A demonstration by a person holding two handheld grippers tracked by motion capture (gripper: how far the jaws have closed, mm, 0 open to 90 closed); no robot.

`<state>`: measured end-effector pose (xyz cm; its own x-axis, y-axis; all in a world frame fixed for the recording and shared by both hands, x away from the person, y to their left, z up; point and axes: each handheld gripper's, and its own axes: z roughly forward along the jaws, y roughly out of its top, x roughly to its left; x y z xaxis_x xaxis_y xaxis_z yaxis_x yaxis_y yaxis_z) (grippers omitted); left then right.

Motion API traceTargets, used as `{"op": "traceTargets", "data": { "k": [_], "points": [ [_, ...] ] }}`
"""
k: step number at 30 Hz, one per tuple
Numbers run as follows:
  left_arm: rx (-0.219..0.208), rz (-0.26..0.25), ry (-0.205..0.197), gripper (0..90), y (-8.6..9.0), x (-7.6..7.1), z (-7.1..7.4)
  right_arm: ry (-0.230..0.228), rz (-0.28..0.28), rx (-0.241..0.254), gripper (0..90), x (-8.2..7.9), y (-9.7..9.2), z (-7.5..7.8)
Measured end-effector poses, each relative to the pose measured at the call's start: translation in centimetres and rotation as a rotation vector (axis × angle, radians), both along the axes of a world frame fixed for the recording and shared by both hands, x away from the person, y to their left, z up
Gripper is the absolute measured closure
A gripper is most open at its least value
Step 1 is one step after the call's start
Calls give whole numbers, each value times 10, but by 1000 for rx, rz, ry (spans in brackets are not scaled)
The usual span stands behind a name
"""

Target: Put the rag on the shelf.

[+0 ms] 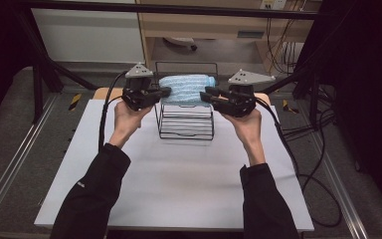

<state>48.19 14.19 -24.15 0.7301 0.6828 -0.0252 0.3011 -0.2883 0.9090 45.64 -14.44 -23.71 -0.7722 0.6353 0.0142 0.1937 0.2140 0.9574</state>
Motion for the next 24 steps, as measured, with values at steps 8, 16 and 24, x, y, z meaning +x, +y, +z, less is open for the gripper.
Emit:
{"op": "traceTargets", "data": {
  "k": [8, 16, 24],
  "points": [
    [-4, -5, 10, 898, 4, 0, -10, 72, -12, -35, 900, 11, -1, -24],
    [-15, -3, 12, 898, 4, 1, -21, 44, -62, -27, 900, 17, -7, -44],
    [-20, 8, 0, 897, 2, 2, -24, 26, -68, -2, 867, 18, -6, -44]
  ]
}}
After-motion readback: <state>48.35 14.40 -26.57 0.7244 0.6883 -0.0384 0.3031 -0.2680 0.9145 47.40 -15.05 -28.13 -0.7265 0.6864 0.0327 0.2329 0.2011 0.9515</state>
